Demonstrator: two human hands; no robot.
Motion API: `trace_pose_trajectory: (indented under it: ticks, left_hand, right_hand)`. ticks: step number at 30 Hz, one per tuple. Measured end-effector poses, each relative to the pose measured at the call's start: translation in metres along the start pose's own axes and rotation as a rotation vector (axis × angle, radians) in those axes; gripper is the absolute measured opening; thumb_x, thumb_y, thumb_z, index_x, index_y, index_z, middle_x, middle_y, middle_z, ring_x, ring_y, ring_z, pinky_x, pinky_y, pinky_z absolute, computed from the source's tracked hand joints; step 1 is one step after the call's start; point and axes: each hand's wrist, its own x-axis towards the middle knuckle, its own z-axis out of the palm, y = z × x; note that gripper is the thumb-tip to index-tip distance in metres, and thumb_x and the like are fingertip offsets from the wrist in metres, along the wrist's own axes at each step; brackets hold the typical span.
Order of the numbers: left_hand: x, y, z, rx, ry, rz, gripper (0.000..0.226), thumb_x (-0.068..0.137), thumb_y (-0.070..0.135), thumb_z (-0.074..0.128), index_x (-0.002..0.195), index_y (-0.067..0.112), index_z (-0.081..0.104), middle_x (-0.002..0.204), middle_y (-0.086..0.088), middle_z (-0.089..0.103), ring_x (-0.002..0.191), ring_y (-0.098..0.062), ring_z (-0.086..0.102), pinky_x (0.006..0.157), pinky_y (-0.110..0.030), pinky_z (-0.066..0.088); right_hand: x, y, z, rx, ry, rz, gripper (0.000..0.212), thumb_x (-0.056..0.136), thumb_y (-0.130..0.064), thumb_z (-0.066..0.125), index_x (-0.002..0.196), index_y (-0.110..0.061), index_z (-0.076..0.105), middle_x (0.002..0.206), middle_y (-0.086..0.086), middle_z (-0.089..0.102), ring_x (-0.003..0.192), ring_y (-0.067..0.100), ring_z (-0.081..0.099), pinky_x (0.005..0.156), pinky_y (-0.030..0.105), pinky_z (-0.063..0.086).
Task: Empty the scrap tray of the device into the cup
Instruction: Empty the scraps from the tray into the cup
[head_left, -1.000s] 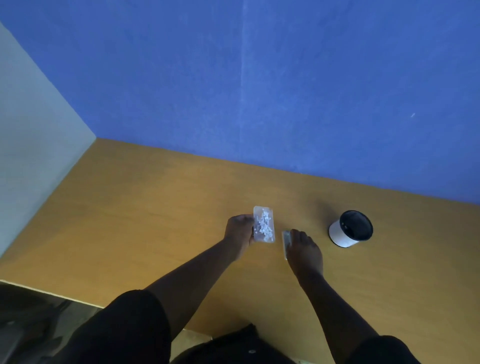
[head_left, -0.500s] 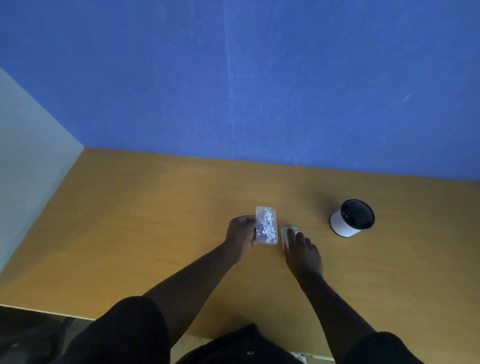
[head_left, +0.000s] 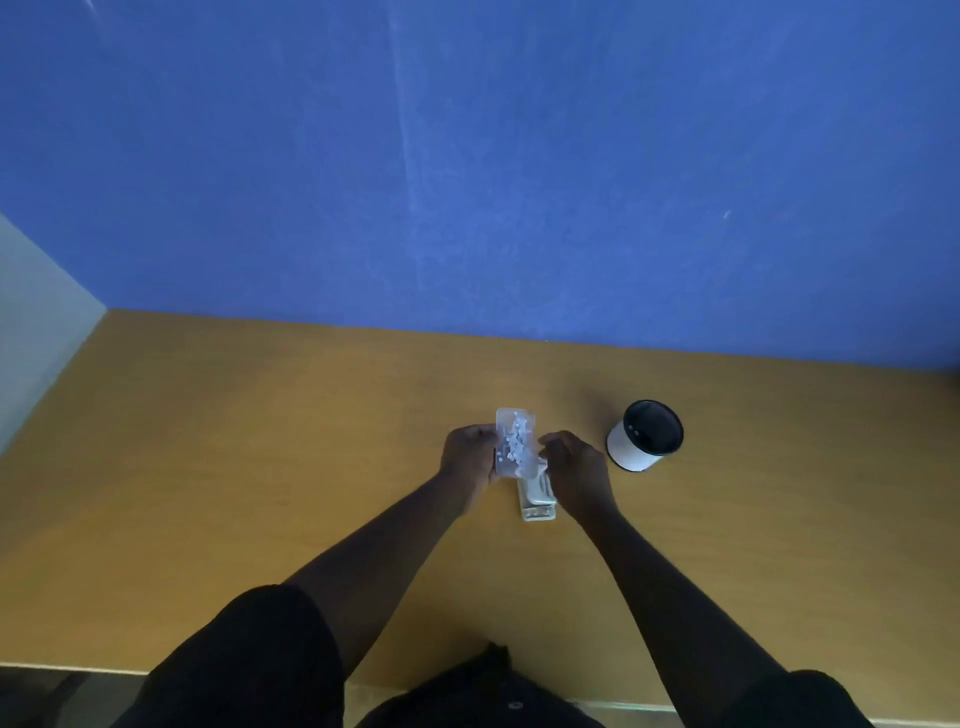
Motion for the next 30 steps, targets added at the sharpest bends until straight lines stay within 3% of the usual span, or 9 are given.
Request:
trace_pose_trajectory:
  ticks: [7,12,16,20,23,28,30]
  left_hand:
    - [-0.007,0.004,0.054,0.023,-0.016,0.052,0.021,0.095,0.001,0.052,0.107,-0.006,0.067,0.104,-0.026,0.069,0.092,-0.038,0.069,0.09,-0.057,0.056]
    - [-0.007,0.014,0.088,0.182,0.003,0.078,0.021,0.092,0.007,0.056,0.076,0.014,0.067,0.099,-0.021,0.07,0.092,-0.036,0.069,0.086,-0.057,0.058]
    - [-0.005,0.023,0.122,0.397,-0.028,0.165,0.013,0.086,0.01,0.059,0.075,0.012,0.067,0.086,-0.014,0.067,0.081,-0.03,0.067,0.076,-0.047,0.062]
    - [-0.001,0.025,0.148,0.681,-0.003,0.337,0.015,0.084,0.014,0.061,0.081,0.003,0.072,0.075,-0.009,0.066,0.07,-0.024,0.062,0.064,-0.032,0.049]
    - [0.005,0.025,0.166,0.744,0.018,0.39,0.016,0.085,0.014,0.063,0.084,0.003,0.074,0.077,-0.005,0.067,0.073,-0.02,0.061,0.062,-0.025,0.043]
    - [0.016,0.02,0.19,0.745,0.052,0.379,0.015,0.085,0.014,0.068,0.086,0.001,0.074,0.083,-0.012,0.073,0.074,-0.023,0.067,0.072,-0.034,0.058]
    - [0.019,0.016,0.196,0.772,0.061,0.399,0.014,0.084,0.013,0.068,0.076,0.002,0.071,0.072,-0.008,0.069,0.068,-0.019,0.064,0.057,-0.021,0.052]
  right_hand:
    - [0.025,0.004,-0.054,0.159,-0.113,0.146,0.022,0.091,-0.014,0.055,0.099,-0.009,0.074,0.09,0.008,0.075,0.082,0.024,0.069,0.071,0.033,0.052]
    - [0.039,0.019,-0.086,0.165,-0.096,0.193,0.021,0.091,-0.014,0.055,0.101,-0.011,0.073,0.089,0.005,0.074,0.075,0.016,0.065,0.058,0.023,0.048]
    - [0.054,0.031,-0.113,0.123,-0.038,0.177,0.025,0.088,-0.011,0.052,0.099,-0.011,0.075,0.092,0.001,0.073,0.082,0.02,0.067,0.07,0.026,0.05]
    - [0.065,0.043,-0.136,0.12,-0.022,0.182,0.026,0.087,-0.011,0.051,0.102,-0.011,0.072,0.102,0.005,0.073,0.075,0.011,0.064,0.053,0.012,0.045]
    - [0.076,0.054,-0.148,0.021,-0.029,0.153,0.03,0.087,-0.014,0.051,0.11,-0.011,0.07,0.113,0.005,0.071,0.09,0.016,0.061,0.071,0.021,0.04]
    - [0.088,0.069,-0.16,-0.027,-0.026,0.128,0.03,0.089,-0.014,0.049,0.111,-0.015,0.069,0.115,0.006,0.071,0.089,0.013,0.057,0.074,0.021,0.039]
    - [0.09,0.076,-0.163,-0.043,-0.03,0.114,0.031,0.09,-0.013,0.048,0.114,-0.014,0.068,0.118,0.006,0.07,0.097,0.017,0.062,0.076,0.021,0.04]
